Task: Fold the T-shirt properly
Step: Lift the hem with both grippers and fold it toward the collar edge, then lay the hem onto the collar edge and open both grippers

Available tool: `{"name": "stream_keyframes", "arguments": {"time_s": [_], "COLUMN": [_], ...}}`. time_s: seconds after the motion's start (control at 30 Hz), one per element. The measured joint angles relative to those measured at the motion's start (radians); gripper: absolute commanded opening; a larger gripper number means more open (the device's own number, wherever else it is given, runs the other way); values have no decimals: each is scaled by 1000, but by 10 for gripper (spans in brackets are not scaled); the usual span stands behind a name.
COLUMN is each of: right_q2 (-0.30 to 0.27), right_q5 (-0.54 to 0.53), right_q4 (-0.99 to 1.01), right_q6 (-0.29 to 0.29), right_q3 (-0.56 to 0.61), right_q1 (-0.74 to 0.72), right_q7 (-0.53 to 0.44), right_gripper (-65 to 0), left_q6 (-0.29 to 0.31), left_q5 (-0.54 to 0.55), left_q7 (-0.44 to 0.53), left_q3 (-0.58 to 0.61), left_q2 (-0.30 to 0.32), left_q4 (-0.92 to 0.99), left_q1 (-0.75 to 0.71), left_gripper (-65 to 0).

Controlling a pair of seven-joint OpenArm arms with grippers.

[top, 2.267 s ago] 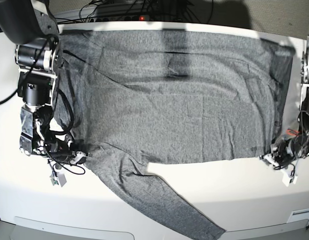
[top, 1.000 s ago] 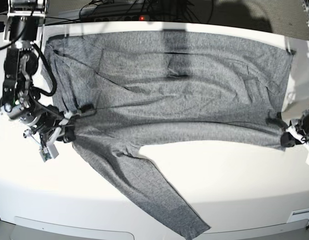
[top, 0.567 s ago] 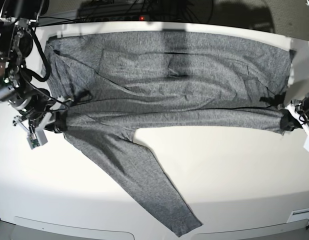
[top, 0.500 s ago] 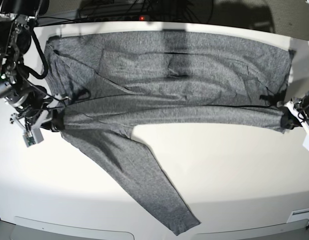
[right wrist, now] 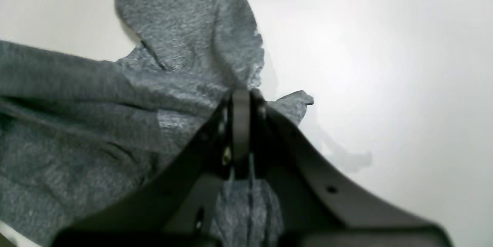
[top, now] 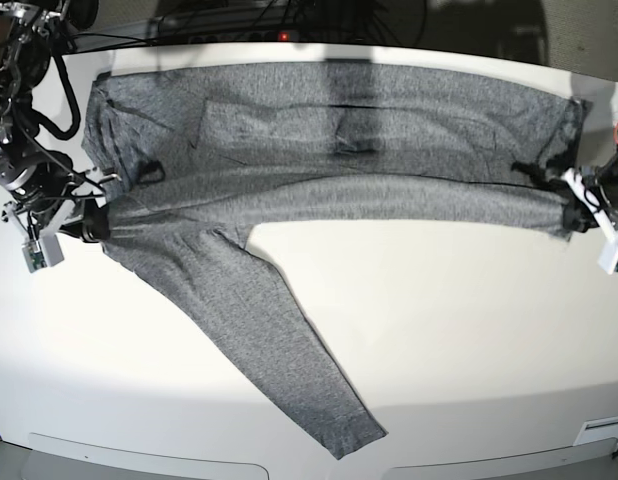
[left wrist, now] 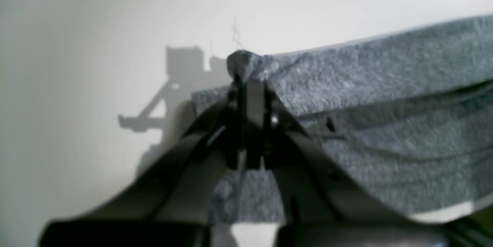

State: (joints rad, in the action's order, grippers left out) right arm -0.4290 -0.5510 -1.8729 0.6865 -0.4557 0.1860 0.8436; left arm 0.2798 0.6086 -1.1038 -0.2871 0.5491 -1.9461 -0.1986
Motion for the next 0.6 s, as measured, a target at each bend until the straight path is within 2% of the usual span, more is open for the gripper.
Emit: {"name": "stream_keyframes", "arguments": {"time_s": [0.07, 0.17, 0.53, 0.6], "right_q2": [0, -1, -1, -1], "right_q5": [-2, -3, -21, -21], "right_q4": [0, -5, -142, -142], "right_q6": [3, 3, 7, 7], "right_q3": [0, 0, 0, 0], "right_q1": [0, 13, 151, 174], "right_q7": [6, 11, 30, 34], "right_gripper": [-650, -650, -650, -650], "left_q6": [-2, -44, -44, -71], "left_q5": [-14, -51, -91, -116], "left_q7": [-4, -4, -6, -6], "left_q3": [0, 0, 0, 0], "left_q2": [0, 0, 2, 2], "left_q4": [-21, -40, -143, -161], "left_q1": [-23, -57, -175, -203], "left_gripper": [-650, -650, -650, -650]}}
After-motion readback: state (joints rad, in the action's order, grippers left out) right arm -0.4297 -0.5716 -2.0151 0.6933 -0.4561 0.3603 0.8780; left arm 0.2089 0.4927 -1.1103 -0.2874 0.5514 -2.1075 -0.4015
